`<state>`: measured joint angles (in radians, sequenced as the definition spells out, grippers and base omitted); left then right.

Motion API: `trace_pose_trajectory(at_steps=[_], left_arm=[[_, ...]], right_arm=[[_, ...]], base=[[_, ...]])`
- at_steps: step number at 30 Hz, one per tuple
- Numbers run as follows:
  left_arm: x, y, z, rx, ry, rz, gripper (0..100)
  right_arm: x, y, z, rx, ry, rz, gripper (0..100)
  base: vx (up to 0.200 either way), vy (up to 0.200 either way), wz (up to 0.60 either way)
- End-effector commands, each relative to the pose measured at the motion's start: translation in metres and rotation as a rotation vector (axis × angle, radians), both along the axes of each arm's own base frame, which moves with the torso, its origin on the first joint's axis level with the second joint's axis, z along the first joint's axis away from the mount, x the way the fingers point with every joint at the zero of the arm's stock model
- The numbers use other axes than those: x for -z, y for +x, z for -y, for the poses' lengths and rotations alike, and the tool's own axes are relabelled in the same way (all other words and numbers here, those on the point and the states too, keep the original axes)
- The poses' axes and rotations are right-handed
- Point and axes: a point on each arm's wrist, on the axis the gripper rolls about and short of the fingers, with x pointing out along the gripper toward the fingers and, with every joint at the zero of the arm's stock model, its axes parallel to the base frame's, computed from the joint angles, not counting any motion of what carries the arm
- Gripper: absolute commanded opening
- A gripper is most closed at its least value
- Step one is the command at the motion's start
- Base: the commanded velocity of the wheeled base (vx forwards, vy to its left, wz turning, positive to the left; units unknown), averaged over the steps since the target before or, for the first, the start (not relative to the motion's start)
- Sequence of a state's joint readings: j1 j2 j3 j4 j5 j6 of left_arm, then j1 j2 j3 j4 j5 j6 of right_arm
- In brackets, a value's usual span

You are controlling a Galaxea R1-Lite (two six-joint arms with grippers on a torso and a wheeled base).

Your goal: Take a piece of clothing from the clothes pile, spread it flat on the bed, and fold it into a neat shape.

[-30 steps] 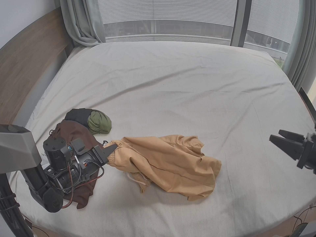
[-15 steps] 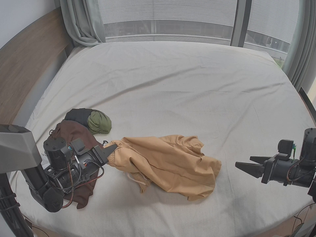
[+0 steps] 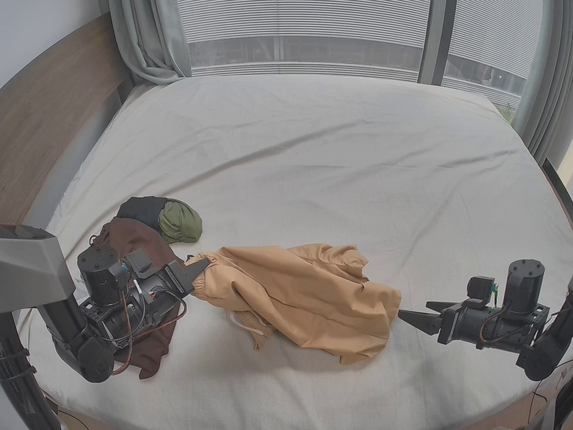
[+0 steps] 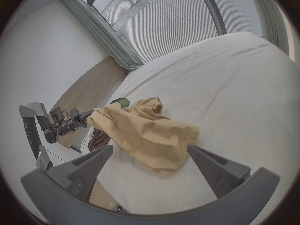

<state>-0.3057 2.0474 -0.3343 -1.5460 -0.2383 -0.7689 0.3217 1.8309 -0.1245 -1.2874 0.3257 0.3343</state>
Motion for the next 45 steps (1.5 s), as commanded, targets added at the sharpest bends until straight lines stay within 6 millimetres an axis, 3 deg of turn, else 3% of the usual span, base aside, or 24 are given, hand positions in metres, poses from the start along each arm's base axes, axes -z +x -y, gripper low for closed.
trace_pose_trajectory(at_steps=[1,9,19,26,35,45], left_arm=[[-0.003,0.004,-0.005,-0.022,-0.004,0.015,0],[-0.004,0.008,-0.014,-0.049,0.015,0.033,0],[-0.005,0.008,-0.014,-0.051,0.015,0.040,0],[-0.006,0.008,-0.014,-0.051,0.016,0.043,0],[-0.006,0.008,-0.014,-0.051,0.016,0.043,0],[-0.006,0.008,-0.014,-0.051,0.015,0.045,0]], right_arm=[[0.043,0.004,-0.002,0.008,-0.024,-0.157,100],[0.078,0.015,-0.006,0.011,-0.013,-0.224,100],[0.091,0.030,-0.016,0.006,0.063,-0.274,100],[0.106,0.054,-0.025,0.025,0.108,-0.273,100],[0.118,0.059,-0.033,0.017,0.112,-0.291,100],[0.119,0.066,-0.043,0.028,0.176,-0.313,100]], base=[[0.000,0.000,0.00],[0.000,0.000,0.00],[0.000,0.000,0.00],[0.000,0.000,0.00],[0.000,0.000,0.00],[0.000,0.000,0.00]])
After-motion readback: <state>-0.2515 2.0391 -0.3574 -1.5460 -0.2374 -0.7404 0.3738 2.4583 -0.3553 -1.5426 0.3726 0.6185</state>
